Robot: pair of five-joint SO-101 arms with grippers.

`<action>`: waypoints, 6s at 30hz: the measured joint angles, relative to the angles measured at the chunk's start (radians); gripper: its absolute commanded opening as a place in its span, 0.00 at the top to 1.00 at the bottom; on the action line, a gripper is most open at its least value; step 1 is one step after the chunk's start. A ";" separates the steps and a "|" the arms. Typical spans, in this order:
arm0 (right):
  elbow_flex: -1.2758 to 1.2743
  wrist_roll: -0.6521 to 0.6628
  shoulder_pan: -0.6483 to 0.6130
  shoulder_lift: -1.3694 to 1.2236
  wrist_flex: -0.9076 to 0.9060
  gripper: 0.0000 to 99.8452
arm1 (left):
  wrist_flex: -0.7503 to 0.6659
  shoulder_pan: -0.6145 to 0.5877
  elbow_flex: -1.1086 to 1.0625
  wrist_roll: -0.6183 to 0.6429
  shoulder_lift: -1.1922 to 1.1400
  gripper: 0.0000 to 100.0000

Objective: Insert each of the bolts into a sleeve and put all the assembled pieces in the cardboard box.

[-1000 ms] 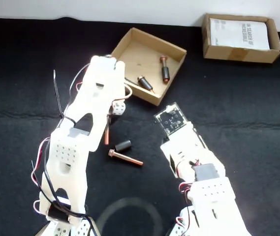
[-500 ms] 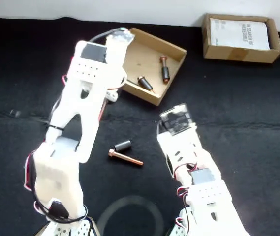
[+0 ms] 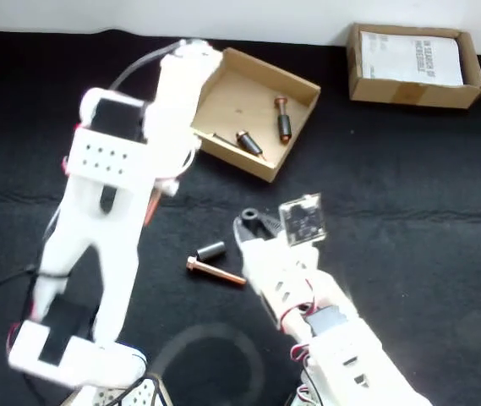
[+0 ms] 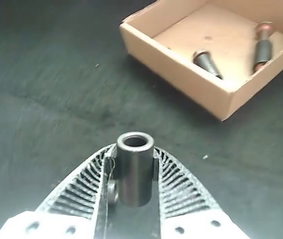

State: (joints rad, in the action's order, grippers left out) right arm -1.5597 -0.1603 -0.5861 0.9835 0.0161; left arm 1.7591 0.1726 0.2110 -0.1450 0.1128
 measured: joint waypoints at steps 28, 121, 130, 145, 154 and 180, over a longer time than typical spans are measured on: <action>-0.006 0.000 -0.032 0.000 0.000 0.99 | -0.752 0.173 -0.562 0.209 0.239 0.99; -0.008 -0.003 -0.005 -0.002 0.054 0.99 | -1.023 0.327 -1.046 0.450 0.431 0.65; -0.008 -0.005 0.009 -0.002 0.054 0.99 | -0.954 0.258 -1.048 0.440 0.503 0.62; -0.008 -0.005 0.008 -0.002 0.054 0.99 | -0.680 0.212 -1.048 0.288 0.997 0.66; 0.046 -0.012 0.061 -0.002 0.003 0.99 | -0.611 0.071 -1.106 0.287 1.338 0.96; 1.421 -0.120 0.255 -0.925 -0.560 0.99 | -0.934 -0.422 -1.807 0.287 1.689 0.98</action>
State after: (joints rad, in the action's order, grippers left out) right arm -0.1389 -0.2800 -0.3314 0.0583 -0.5439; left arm 0.8247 -0.2493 -1.5965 0.1419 1.8021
